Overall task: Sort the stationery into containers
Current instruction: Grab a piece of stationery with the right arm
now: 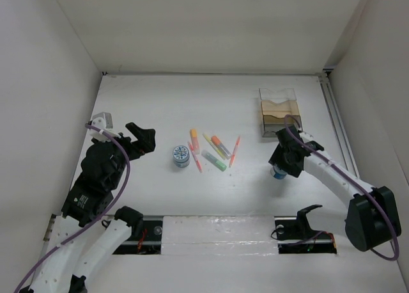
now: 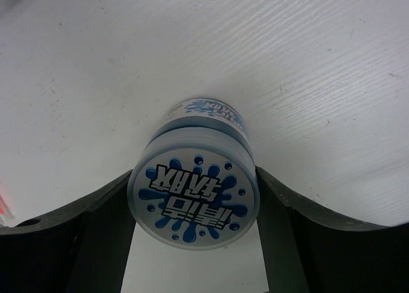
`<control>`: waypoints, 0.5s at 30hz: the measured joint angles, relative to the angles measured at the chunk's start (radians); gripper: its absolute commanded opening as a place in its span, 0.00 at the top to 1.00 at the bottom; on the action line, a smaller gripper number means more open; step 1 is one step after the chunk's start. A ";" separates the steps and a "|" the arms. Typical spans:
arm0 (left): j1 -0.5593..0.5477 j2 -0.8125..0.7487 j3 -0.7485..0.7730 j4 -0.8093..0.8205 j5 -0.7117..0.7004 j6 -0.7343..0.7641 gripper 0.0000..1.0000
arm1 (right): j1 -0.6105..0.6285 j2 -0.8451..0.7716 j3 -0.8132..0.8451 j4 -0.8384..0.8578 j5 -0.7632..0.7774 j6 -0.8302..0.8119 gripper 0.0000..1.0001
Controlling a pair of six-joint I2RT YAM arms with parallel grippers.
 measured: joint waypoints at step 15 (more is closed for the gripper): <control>0.000 0.001 0.000 0.000 0.000 0.000 0.00 | 0.013 -0.035 0.030 -0.030 0.003 -0.028 1.00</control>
